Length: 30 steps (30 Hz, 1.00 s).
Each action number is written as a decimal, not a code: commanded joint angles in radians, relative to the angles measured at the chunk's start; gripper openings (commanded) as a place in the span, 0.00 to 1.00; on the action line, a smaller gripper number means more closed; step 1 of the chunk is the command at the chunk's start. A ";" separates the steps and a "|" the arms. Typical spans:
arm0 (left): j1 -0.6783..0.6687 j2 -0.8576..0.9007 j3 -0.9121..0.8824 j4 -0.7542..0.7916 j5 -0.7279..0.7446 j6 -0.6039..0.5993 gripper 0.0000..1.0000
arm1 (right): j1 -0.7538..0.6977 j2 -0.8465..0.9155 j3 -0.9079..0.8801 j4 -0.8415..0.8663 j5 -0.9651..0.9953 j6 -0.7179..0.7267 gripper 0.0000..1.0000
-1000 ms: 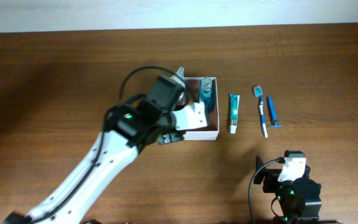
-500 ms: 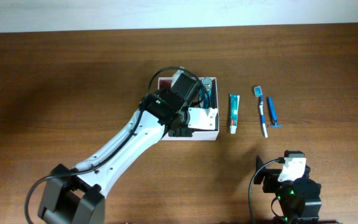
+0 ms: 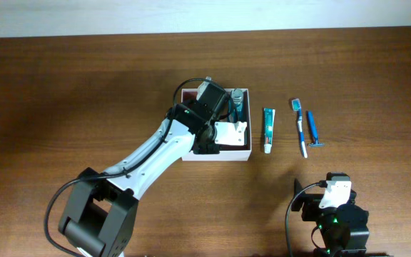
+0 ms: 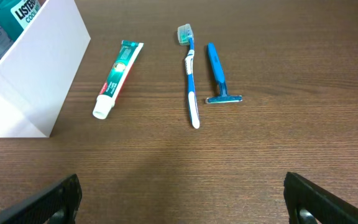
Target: Pack container
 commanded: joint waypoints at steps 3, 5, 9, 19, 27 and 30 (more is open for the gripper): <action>0.006 0.008 0.012 0.008 0.004 0.019 0.13 | -0.008 -0.006 -0.007 -0.001 -0.002 0.008 0.99; 0.007 0.008 0.012 0.008 0.000 0.019 0.18 | -0.008 -0.006 -0.007 -0.001 -0.002 0.008 0.99; 0.007 0.007 0.012 0.008 -0.013 -0.001 0.26 | -0.008 -0.006 -0.007 -0.001 -0.002 0.008 0.99; 0.007 -0.035 0.014 0.010 -0.071 -0.082 0.57 | -0.008 -0.006 -0.007 -0.001 -0.002 0.008 0.99; 0.007 -0.240 0.015 -0.009 -0.071 -0.302 0.70 | -0.008 -0.006 -0.007 -0.001 -0.002 0.008 0.99; 0.008 -0.330 0.015 -0.062 -0.074 -0.381 0.74 | -0.008 -0.006 -0.007 -0.001 -0.002 0.008 0.99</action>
